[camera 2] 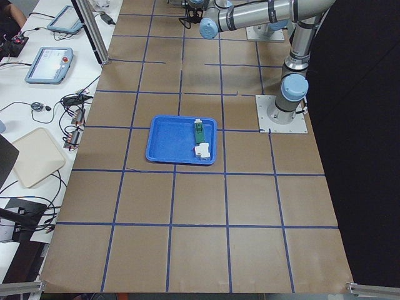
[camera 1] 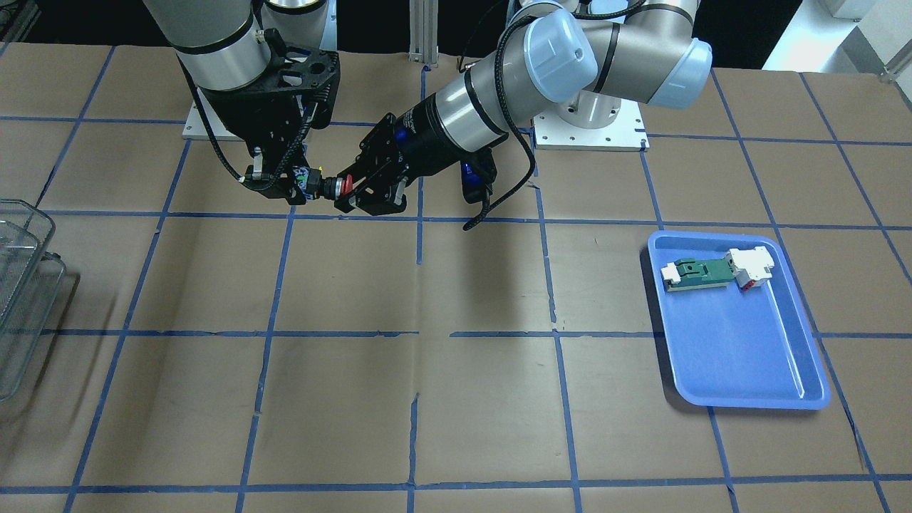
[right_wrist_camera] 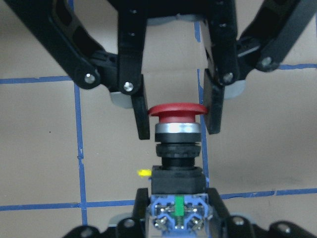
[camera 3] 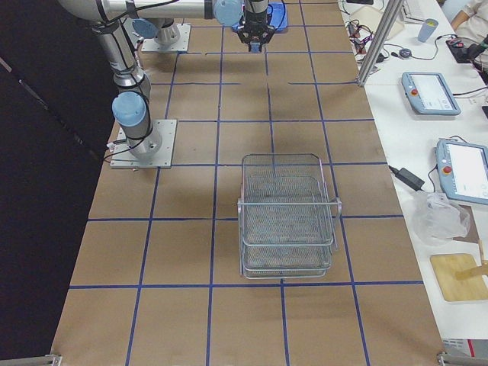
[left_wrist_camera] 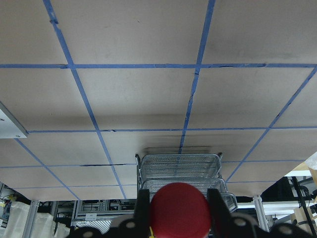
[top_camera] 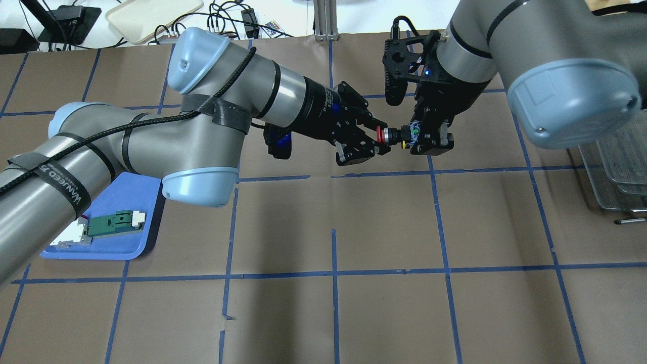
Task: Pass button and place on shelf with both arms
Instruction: 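Open the left gripper and pull it back while the right gripper holds the button, then carry the button onto the wire rack with the right gripper while the left retracts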
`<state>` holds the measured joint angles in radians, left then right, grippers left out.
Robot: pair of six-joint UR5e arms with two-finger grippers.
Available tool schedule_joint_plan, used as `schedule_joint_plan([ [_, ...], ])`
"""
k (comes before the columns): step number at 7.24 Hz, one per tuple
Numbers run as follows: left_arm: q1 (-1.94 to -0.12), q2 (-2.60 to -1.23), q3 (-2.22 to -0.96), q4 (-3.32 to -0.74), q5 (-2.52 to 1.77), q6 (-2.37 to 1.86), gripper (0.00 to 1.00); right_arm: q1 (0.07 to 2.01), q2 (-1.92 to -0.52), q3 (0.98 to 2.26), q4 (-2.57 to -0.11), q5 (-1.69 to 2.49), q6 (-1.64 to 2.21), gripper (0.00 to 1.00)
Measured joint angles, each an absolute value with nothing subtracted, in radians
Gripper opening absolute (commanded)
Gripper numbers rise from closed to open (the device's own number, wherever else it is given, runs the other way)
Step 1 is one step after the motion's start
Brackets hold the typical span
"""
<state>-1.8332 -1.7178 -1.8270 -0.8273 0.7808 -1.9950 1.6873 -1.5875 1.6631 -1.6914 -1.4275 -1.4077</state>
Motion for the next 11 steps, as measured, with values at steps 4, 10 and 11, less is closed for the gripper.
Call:
schedule_joint_plan([
  [4,-1.833,-1.700,-1.819,-0.827,0.794,-2.021,1.00,1.687,-1.589,1.662,-1.695,-1.427,-1.449,0.00],
  [10,-1.685,-1.692,-1.809,-0.850,0.992,-1.650,1.00,1.577,-1.579,1.662,-1.705,-1.481,-1.471,0.00],
  [11,-1.622,-1.690,-1.807,-0.879,1.046,-1.472,1.00,1.487,-1.579,1.664,-1.705,-1.488,-1.508,0.00],
])
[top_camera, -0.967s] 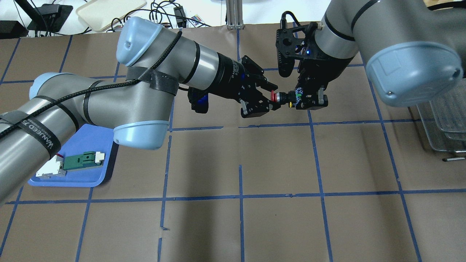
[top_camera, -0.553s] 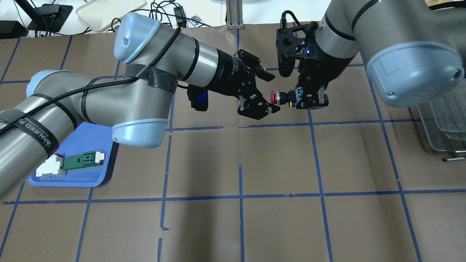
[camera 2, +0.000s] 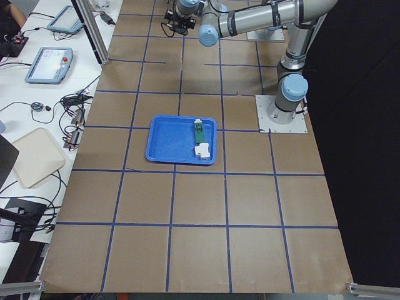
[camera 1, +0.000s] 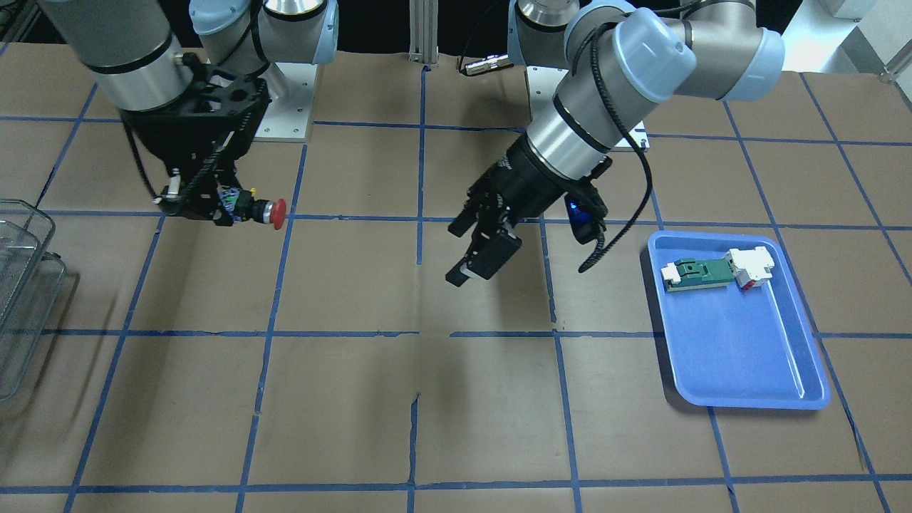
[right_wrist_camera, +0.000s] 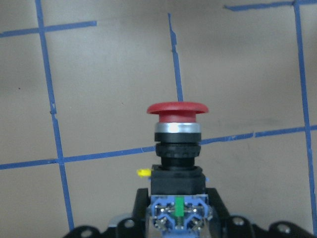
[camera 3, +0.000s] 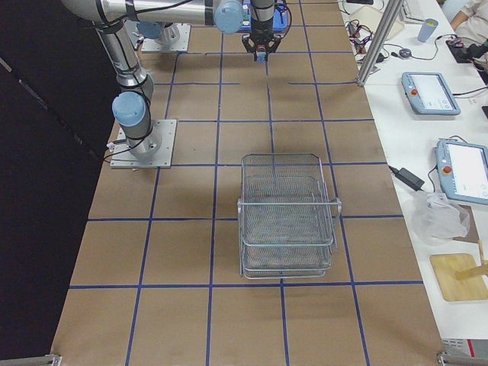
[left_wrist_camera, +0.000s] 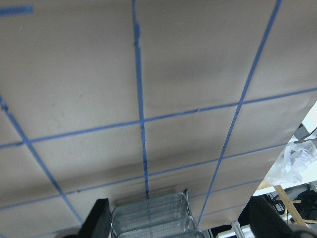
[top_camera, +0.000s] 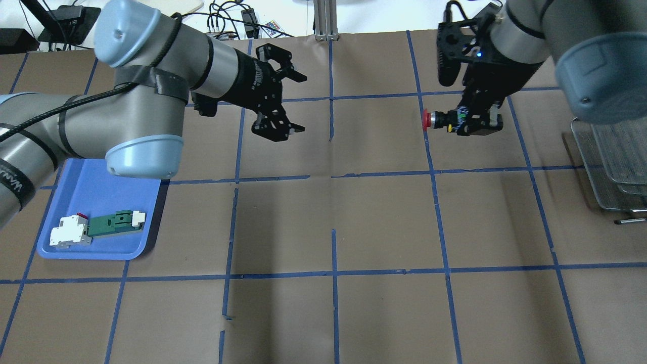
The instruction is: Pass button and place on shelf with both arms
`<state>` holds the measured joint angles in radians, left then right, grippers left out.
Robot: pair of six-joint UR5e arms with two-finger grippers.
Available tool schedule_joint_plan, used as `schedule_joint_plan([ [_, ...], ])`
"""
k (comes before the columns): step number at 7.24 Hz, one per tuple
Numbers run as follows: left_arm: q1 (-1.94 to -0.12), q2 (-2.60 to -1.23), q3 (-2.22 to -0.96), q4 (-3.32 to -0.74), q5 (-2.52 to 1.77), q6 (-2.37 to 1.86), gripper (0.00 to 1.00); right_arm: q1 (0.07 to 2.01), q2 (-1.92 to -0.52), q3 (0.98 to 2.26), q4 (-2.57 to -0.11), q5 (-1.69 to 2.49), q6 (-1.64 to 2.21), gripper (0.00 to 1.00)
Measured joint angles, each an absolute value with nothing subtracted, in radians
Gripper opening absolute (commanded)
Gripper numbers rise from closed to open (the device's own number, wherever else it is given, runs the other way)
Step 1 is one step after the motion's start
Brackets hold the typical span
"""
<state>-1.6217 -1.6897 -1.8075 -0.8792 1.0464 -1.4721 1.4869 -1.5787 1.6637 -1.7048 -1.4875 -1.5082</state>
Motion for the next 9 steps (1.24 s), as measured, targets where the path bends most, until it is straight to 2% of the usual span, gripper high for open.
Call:
schedule_joint_plan([
  [3,-1.497,-1.650,-1.775,-1.123,1.335,-0.917,1.00,1.225,-1.525,1.670,-1.774,-1.616,-1.741,0.00],
  [6,-1.481,-1.574,-1.643,-1.448,1.530,-0.549,1.00,0.968,-1.410,1.660,-1.921,-1.659,-1.987,0.00],
  [7,-1.482,-1.555,-1.607,-1.510,1.551,-0.429,1.00,0.927,-1.382,1.657,-1.954,-1.653,-2.027,0.08],
  [8,-1.481,-1.538,-1.595,-1.550,1.562,-0.361,1.00,0.909,-1.367,1.656,-1.982,-1.649,-2.043,0.60],
  [9,-1.476,-1.530,-1.600,-1.581,1.567,-0.325,1.00,0.902,-1.359,1.657,-2.010,-1.646,-2.044,0.93],
])
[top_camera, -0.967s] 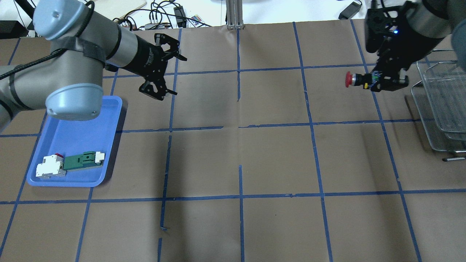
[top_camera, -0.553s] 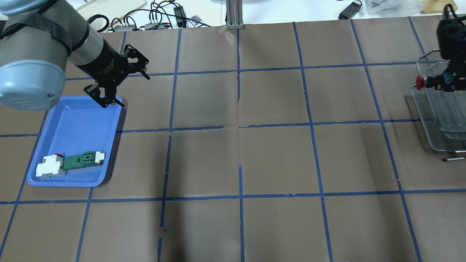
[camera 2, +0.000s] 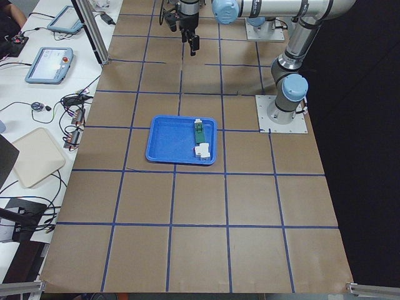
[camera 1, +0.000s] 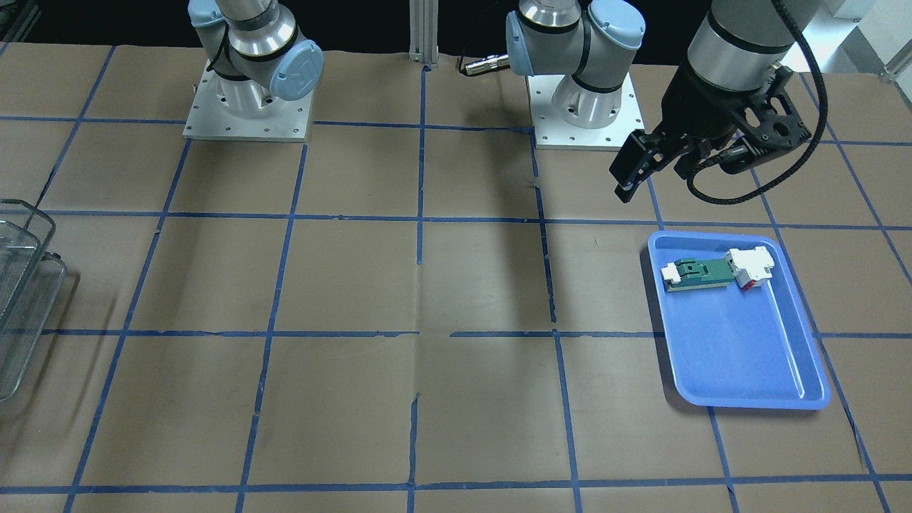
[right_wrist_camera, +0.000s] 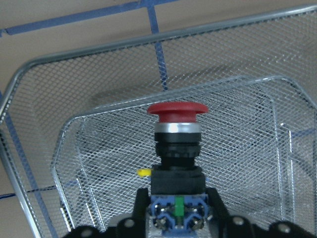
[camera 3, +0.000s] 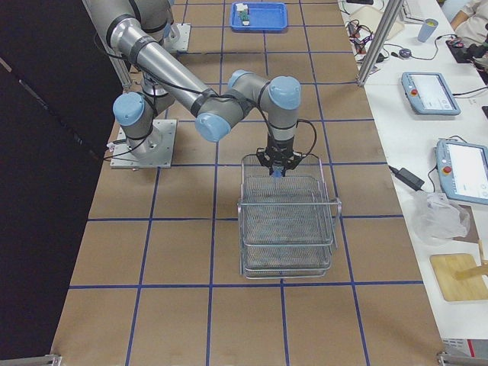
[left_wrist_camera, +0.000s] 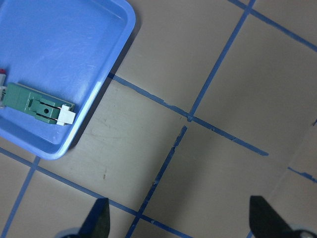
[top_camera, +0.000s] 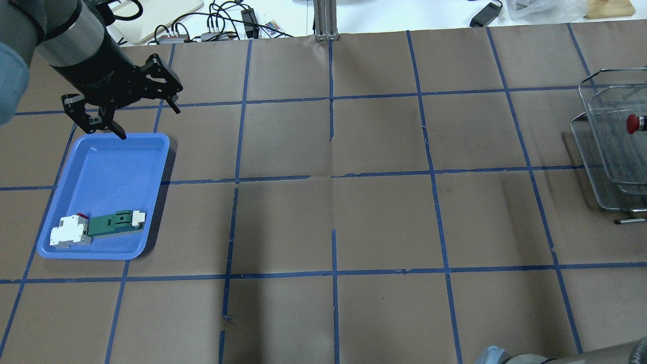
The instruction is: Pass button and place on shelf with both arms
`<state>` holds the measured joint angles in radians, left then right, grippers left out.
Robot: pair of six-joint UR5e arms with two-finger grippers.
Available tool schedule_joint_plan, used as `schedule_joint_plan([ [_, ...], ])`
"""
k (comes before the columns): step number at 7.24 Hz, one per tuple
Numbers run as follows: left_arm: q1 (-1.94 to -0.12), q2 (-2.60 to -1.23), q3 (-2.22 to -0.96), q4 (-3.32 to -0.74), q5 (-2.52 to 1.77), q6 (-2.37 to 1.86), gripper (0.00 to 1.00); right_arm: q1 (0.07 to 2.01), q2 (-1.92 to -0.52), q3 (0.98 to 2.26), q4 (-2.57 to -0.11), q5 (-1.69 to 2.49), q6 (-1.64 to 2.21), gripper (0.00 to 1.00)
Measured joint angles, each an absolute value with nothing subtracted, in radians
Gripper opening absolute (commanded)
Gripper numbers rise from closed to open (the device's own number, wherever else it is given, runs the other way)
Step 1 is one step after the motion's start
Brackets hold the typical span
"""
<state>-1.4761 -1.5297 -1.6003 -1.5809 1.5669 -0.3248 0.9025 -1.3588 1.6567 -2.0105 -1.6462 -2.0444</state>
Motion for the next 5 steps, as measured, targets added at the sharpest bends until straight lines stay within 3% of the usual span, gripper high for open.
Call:
schedule_joint_plan([
  [1,-1.470,-1.530,-1.611,-1.597,1.570,-0.268,1.00,0.900,-1.353,1.660,-2.022,-1.646,-2.041,1.00],
  [5,-1.454,-1.491,-1.669,-1.635,1.583,0.083,1.00,0.929,-1.389,1.660,-1.996,-1.641,-1.979,1.00],
])
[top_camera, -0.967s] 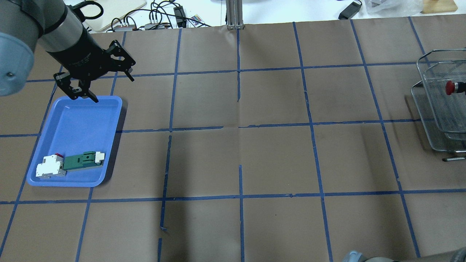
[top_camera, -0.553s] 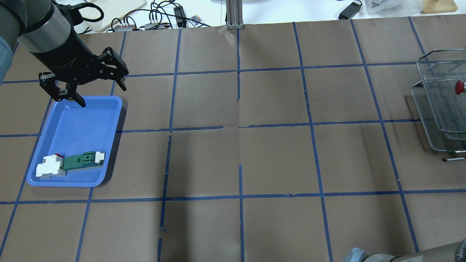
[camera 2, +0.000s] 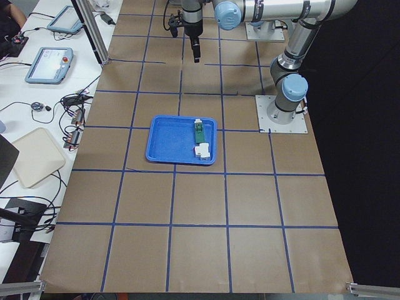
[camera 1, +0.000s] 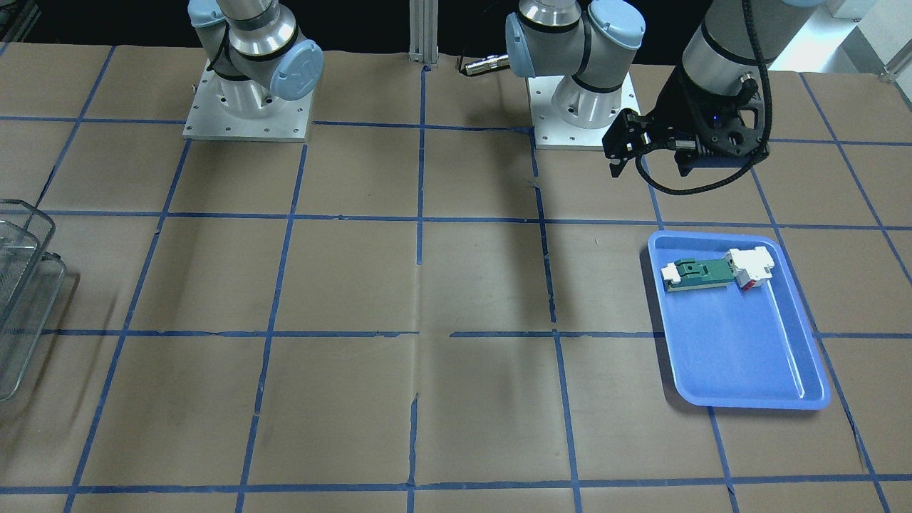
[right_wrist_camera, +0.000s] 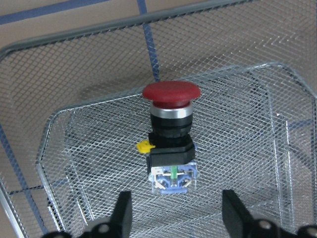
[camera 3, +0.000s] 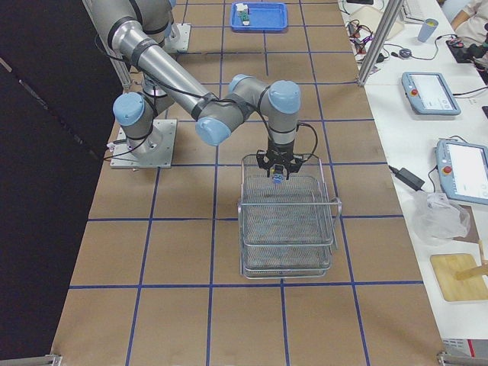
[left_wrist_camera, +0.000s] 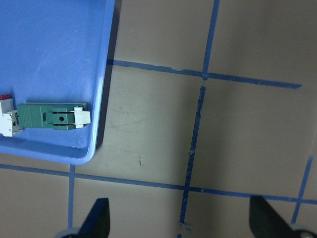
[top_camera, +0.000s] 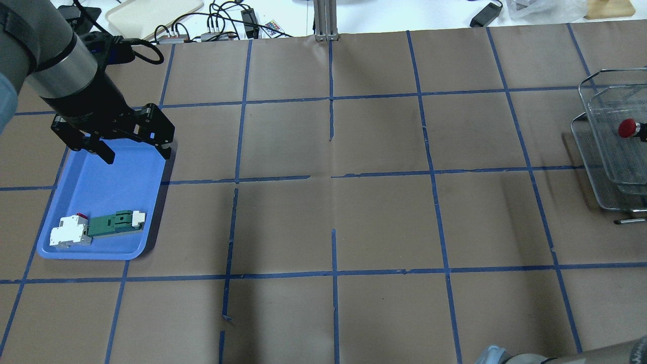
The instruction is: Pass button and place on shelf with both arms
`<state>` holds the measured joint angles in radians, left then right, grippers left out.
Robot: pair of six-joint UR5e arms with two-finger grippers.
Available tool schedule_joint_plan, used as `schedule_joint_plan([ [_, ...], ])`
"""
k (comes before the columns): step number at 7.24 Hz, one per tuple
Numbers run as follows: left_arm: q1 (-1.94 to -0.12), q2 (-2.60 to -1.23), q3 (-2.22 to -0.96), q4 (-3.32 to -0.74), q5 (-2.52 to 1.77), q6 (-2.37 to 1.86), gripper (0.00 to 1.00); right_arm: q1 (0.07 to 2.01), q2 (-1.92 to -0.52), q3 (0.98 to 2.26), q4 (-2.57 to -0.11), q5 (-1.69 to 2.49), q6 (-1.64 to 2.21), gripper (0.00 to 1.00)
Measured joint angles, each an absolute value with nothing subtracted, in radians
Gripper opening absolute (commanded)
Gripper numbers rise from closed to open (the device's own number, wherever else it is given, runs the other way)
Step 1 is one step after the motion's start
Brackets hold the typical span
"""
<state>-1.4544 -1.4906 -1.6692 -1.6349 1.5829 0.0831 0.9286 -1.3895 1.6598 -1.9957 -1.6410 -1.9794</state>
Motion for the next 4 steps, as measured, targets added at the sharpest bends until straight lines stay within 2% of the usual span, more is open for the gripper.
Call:
schedule_joint_plan([
  [2,-1.479,-1.481,-1.664,-1.666,1.581,0.092,1.00,1.055,-1.478,1.666,-1.878,-1.624,-1.780,1.00],
  [4,-1.497,-1.466,-1.670,-1.676,1.582,0.097,1.00,1.269,-1.539,1.664,-1.759,-1.588,-1.410,1.00],
])
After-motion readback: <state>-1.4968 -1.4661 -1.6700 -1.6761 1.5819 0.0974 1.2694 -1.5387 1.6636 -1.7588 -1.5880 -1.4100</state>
